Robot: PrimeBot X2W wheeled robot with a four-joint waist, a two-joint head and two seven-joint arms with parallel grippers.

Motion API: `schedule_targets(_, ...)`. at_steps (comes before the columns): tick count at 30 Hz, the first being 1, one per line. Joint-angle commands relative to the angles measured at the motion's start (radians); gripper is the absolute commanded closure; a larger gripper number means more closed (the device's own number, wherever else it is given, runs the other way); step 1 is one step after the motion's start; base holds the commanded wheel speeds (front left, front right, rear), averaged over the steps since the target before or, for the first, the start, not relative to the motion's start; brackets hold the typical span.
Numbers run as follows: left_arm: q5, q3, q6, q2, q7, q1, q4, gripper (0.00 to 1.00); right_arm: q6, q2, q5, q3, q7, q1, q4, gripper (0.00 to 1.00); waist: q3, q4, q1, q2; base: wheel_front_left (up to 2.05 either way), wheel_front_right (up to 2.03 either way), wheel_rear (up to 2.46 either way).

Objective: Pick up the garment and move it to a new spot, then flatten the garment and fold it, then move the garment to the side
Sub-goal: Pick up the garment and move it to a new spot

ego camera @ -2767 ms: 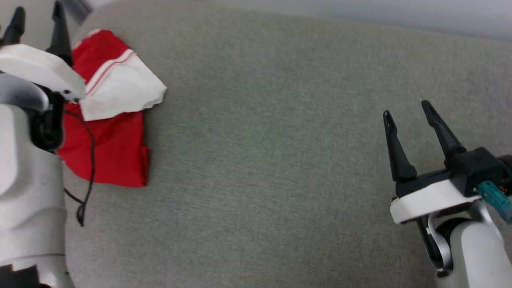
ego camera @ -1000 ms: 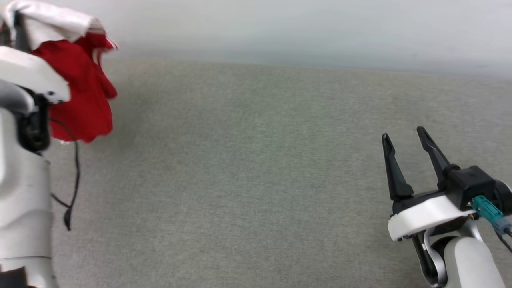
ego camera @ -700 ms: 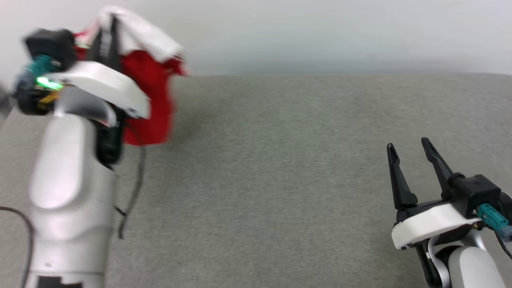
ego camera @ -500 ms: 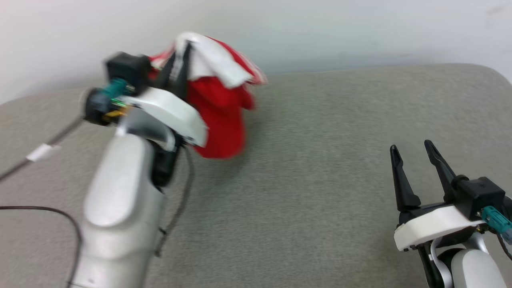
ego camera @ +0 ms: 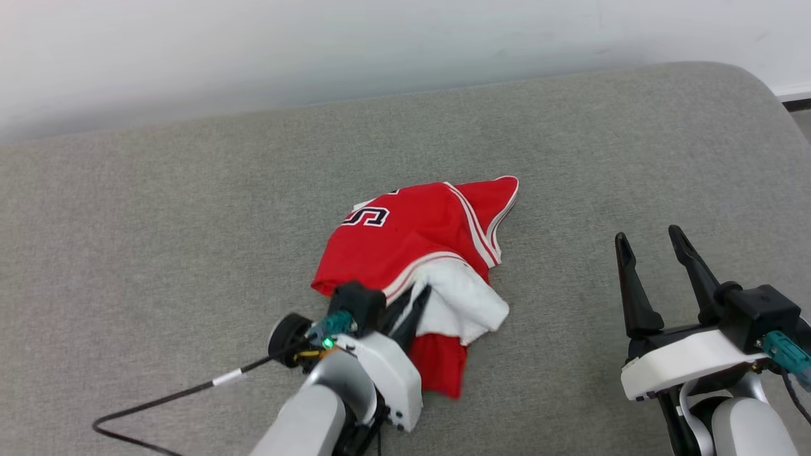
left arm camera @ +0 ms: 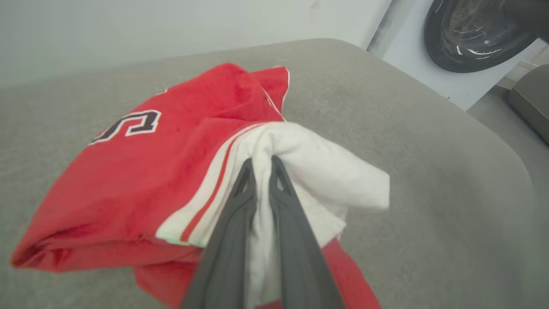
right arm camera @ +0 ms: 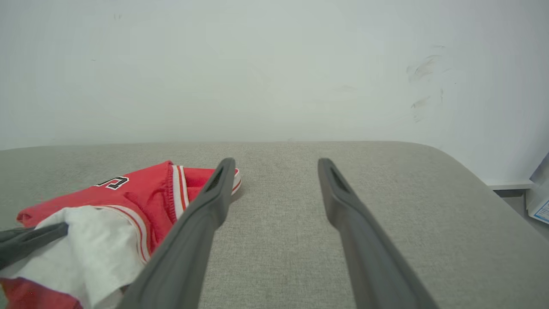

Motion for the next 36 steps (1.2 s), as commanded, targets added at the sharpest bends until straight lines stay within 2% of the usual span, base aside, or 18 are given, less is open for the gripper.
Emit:
schedule_targets(1, -0.001, -0.003, 0.007, 0.003, -0.003, 0.022, -0.002, 1.0, 0.0, 0.002, 0.013, 0.004, -0.007, 0.001, 0.005, 0.0, 0.005, 0.009, 0.0001, -0.0001, 0.0, 0.0, 0.0)
schedule_targets(2, 0.002, -0.005, 0.012, 0.005, -0.01, 0.03, -0.002, 0.82, 0.0, 0.002, 0.017, 0.003, -0.013, -0.001, 0.006, 0.0, 0.007, 0.014, 0.0001, -0.0001, 0.0, 0.0, 0.0)
schedule_targets(3, 0.006, -0.01, 0.014, 0.005, -0.015, 0.038, -0.001, 0.53, 0.0, 0.002, 0.023, -0.002, -0.018, -0.002, 0.008, 0.0, 0.007, 0.021, 0.0001, -0.0001, 0.0, 0.0, 0.0)
schedule_targets(4, 0.01, -0.013, 0.017, 0.004, -0.024, 0.043, -0.003, 0.0, 0.0, 0.002, 0.024, -0.006, -0.021, -0.001, 0.011, 0.0, 0.006, 0.029, 0.0001, -0.0001, 0.0, 0.0, 0.0)
schedule_targets(12, 0.019, -0.027, 0.033, -0.004, -0.123, 0.003, -0.057, 0.0, 0.0, 0.002, 0.014, -0.017, -0.02, 0.019, 0.029, 0.0, -0.044, 0.088, 0.0001, -0.0001, 0.0, 0.0, 0.0)
schedule_targets(16, 0.015, -0.013, 0.059, -0.007, -0.176, -0.008, -0.072, 0.0, 0.0, 0.002, 0.012, -0.024, -0.012, 0.034, 0.028, 0.0, -0.081, 0.11, 0.0001, -0.0001, 0.0, 0.0, 0.0)
schedule_targets(18, 0.0, 0.021, 0.089, -0.004, -0.205, 0.008, -0.076, 0.0, 0.0, 0.002, 0.011, -0.036, -0.003, 0.051, 0.019, 0.0, -0.104, 0.121, 0.0001, -0.0001, 0.0, 0.0, 0.0)
schedule_targets(24, -0.02, 0.127, 0.173, 0.054, -0.246, 0.077, -0.091, 0.0, 0.0, 0.002, 0.005, -0.056, 0.014, 0.099, 0.002, 0.0, -0.149, 0.136, 0.0001, -0.0001, 0.0, 0.0, 0.0)
schedule_targets(28, -0.033, 0.196, 0.207, 0.099, -0.262, 0.143, -0.122, 0.0, 0.0, 0.002, 0.011, -0.057, 0.023, 0.128, -0.008, 0.0, -0.173, 0.136, 0.0001, -0.0001, 0.0, 0.0, 0.0)
schedule_targets(31, -0.039, 0.22, 0.213, 0.129, -0.266, 0.191, -0.138, 0.0, 0.0, 0.002, 0.014, -0.055, 0.03, 0.147, -0.016, 0.0, -0.186, 0.134, 0.0001, -0.0001, 0.0, 0.0, 0.0)
schedule_targets(36, -0.034, 0.212, 0.215, 0.145, -0.26, 0.232, -0.155, 0.0, 0.0, 0.002, 0.01, -0.051, 0.041, 0.163, -0.033, 0.0, -0.187, 0.133, 0.0001, -0.0001, 0.0, 0.0, 0.0)
